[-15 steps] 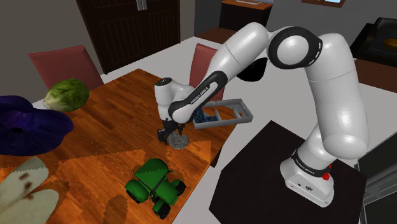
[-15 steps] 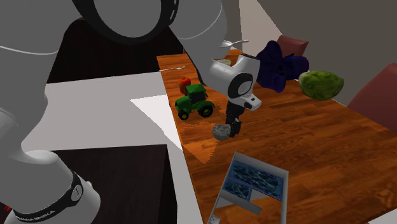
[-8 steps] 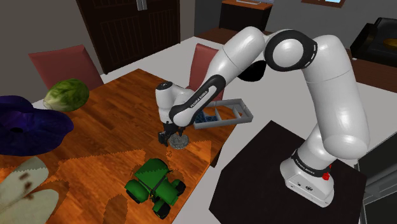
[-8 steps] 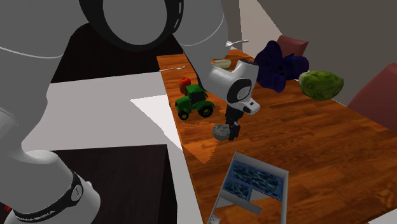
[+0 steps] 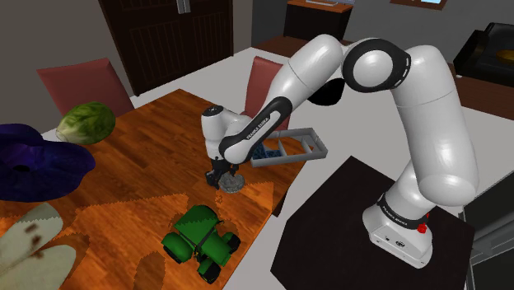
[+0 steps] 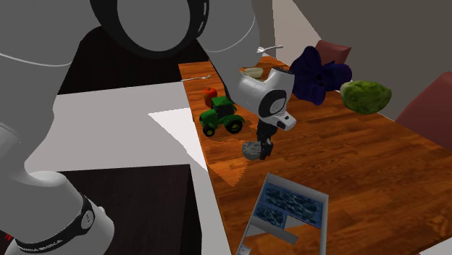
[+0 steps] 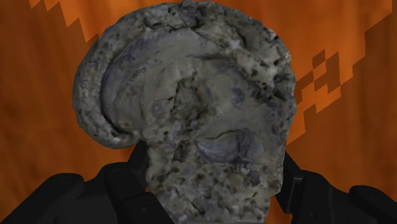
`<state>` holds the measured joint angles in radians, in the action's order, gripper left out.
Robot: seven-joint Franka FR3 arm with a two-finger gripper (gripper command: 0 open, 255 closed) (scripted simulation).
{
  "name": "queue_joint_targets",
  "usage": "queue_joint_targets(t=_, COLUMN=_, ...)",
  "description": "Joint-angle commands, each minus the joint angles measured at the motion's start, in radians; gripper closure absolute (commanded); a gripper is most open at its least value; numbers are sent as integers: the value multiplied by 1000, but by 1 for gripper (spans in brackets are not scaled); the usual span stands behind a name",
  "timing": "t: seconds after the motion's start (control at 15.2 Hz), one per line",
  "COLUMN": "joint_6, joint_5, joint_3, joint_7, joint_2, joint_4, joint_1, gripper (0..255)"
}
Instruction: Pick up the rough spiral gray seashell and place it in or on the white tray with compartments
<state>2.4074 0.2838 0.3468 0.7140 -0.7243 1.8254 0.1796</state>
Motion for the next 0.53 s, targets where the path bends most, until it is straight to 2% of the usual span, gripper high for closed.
queue_joint_targets(t=0.0, joint_6=0, joint_5=0, joint_3=0, joint_7=0, joint_2=-1, joint_4=1, joint_1=0, gripper=255)
queue_joint_targets(t=0.46, joint_6=-16, joint_5=-7, joint_3=7, joint_7=-3, joint_2=21, joint_4=7, joint_1=-5, gripper=255)
